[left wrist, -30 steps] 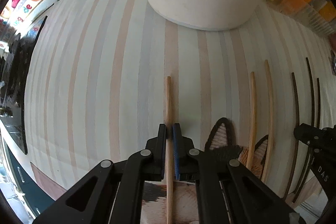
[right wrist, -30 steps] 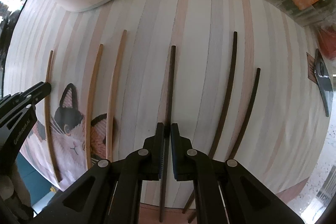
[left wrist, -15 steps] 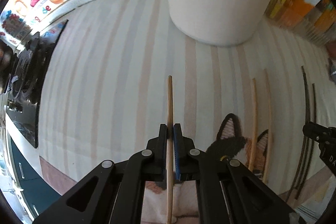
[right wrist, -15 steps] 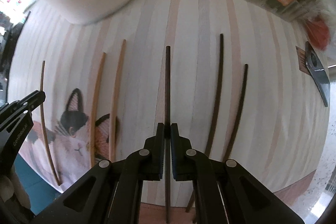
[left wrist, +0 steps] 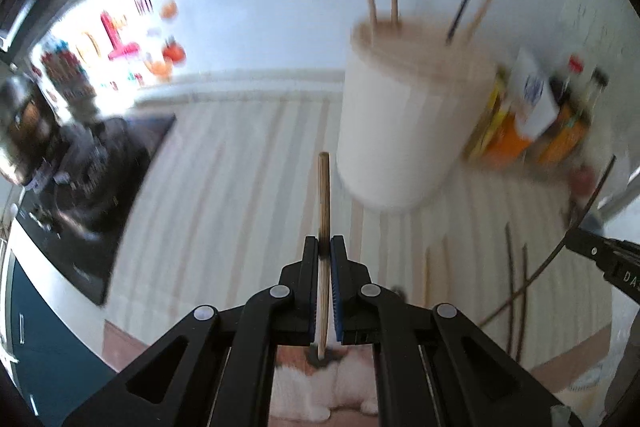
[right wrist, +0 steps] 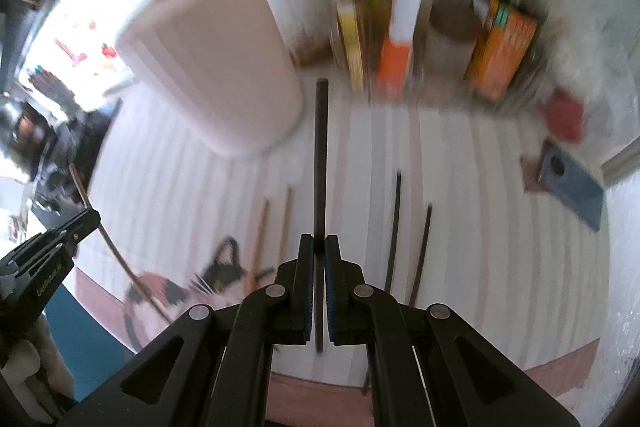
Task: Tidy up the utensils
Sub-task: 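Lift both held chopsticks and carry them over the cream holder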
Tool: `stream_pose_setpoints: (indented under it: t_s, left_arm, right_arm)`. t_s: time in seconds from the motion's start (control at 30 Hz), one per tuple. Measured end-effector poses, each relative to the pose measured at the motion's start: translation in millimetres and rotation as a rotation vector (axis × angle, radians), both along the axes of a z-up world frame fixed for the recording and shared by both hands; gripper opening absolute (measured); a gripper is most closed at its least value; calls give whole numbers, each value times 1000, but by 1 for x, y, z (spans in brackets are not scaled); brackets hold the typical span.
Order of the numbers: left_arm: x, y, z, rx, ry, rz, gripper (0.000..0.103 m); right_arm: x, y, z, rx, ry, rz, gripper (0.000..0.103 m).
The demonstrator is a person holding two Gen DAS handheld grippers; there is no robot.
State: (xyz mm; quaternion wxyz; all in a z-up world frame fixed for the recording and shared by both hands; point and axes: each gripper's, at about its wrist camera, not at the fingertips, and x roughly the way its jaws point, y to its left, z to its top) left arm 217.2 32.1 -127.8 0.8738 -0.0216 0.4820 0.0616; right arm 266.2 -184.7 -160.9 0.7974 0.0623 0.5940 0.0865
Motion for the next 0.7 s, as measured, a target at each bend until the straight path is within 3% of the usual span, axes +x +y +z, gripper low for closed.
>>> stream_pose_setpoints:
  t_s: [0.2, 0.4, 0.53, 0.7]
  left_arm:
    - [14, 1, 65, -5, -168, 6, 3]
    - [33, 6, 125, -14, -285, 8, 3]
    - [45, 7, 162, -18, -334, 19, 3]
    - [71, 11, 192, -28, -368, 44, 3]
  right_arm:
    - [25, 8, 71, 32, -176, -7, 5]
    - [57, 24, 136, 49, -311, 14, 5]
    - [76, 34, 184, 55, -375, 29, 5]
    - [99, 43, 222, 32, -431, 29, 5]
